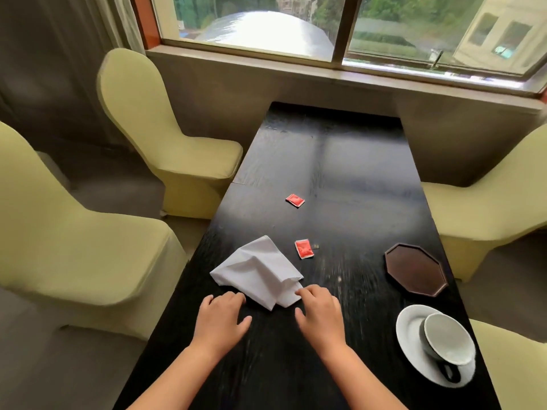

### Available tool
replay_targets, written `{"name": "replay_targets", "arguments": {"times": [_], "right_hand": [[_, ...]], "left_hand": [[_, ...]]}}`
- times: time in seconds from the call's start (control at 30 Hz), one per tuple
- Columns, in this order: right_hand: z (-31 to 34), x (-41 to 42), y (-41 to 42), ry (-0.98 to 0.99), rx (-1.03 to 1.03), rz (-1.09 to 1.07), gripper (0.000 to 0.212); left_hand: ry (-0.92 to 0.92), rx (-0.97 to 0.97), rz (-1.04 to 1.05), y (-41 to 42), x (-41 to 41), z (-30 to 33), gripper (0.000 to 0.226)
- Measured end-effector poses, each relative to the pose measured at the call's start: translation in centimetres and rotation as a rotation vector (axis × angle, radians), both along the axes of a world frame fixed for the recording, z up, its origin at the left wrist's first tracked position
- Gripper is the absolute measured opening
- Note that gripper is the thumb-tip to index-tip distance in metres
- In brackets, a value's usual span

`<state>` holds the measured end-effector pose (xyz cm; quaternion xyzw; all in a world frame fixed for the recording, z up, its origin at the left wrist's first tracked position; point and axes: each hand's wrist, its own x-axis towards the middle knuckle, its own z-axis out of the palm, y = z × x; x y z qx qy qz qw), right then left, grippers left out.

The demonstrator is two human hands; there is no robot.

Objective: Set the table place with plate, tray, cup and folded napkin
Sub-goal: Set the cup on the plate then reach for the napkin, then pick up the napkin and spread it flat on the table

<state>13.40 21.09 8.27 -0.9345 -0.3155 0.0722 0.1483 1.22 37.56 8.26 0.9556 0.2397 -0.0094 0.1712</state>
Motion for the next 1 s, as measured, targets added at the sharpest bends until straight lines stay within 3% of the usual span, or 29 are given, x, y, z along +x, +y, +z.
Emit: {"name": "replay_targets", "arguments": {"times": [0.17, 0.4, 0.6, 0.77, 0.87, 1.0], "right_hand": [[-3.9, 4.2, 2.5, -0.023, 0.089, 0.005, 0.035], [-9.6, 8.4, 4.9, -0.080, 0.068, 0.160, 0.043], [-13.0, 9.2, 5.2, -0.264, 0.004, 0.308, 0.025], [-12.9, 9.6, 5.2, -0.255, -0.046, 0.293, 0.018], [-11.9, 9.8, 5.2, -0.199, -0.008, 0.258, 0.014], [-10.1, 9.5, 5.0, -0.135, 0.088, 0.217, 0.008]], "left_hand": [[-0.076, 0.019, 0.038, 0.1, 5.0, -4.2, 0.039], [0.045, 0.005, 0.032, -1.3, 8.8, -11.5, 0.054], [-0.008, 0.057, 0.004, -1.0, 9.1, -14.4, 0.042], [-0.114, 0.006, -0.029, -0.6, 8.1, -14.2, 0.027], [-0.195, -0.084, 0.062, -0.2, 7.8, -13.8, 0.015], [-0.231, -0.216, 0.240, 0.6, 7.2, -12.3, 0.014]]}}
